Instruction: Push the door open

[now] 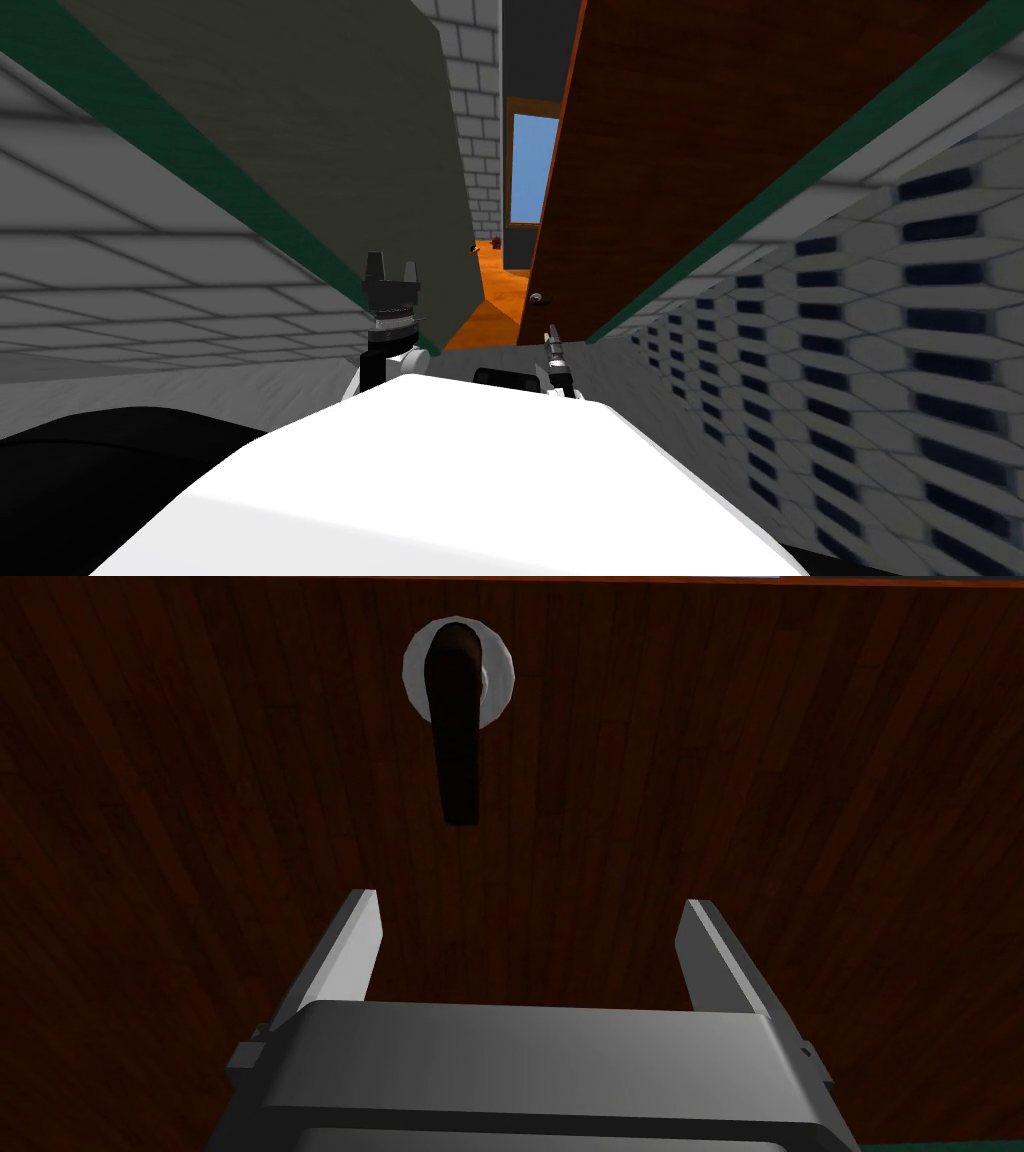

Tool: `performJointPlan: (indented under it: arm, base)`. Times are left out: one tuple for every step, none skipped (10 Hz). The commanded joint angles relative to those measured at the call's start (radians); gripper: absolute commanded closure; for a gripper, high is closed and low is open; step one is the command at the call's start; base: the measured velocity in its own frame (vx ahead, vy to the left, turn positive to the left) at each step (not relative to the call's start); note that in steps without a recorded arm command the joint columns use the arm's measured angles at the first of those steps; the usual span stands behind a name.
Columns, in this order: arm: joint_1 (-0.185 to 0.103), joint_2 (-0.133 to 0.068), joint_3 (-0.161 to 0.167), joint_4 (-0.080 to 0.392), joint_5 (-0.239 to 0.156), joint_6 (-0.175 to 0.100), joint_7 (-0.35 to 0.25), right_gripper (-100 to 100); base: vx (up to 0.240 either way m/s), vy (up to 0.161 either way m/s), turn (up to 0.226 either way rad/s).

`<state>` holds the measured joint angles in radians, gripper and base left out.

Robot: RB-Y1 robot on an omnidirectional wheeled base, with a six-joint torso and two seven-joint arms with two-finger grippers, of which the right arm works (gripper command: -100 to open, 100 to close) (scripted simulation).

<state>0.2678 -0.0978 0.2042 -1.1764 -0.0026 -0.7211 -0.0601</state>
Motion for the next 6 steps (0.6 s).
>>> performJointPlan:
  arm:
    - [-0.009,0.002,0.010,0.038,0.005,-0.009,0.003,-100]
    - [-0.016,0.002,0.016,0.064,0.007,-0.016,0.004,-100]
    - [-0.022,0.002,0.020,0.087,0.009,-0.022,0.005,-100]
    - [-0.027,0.003,0.024,0.106,0.011,-0.027,0.005,-100]
    - [-0.022,0.003,0.022,0.091,0.010,-0.023,0.005,-100]
    - [-0.031,0.005,0.018,0.102,0.009,-0.023,0.007,-100]
  base:
    - [0.115,-0.082,0.062]
    - [0.156,-0.074,0.102]
    - [0.133,-0.107,0.070]
    - [0.123,-0.097,0.056]
    - [0.057,-0.038,0.015]
    - [0.110,0.019,0.026]
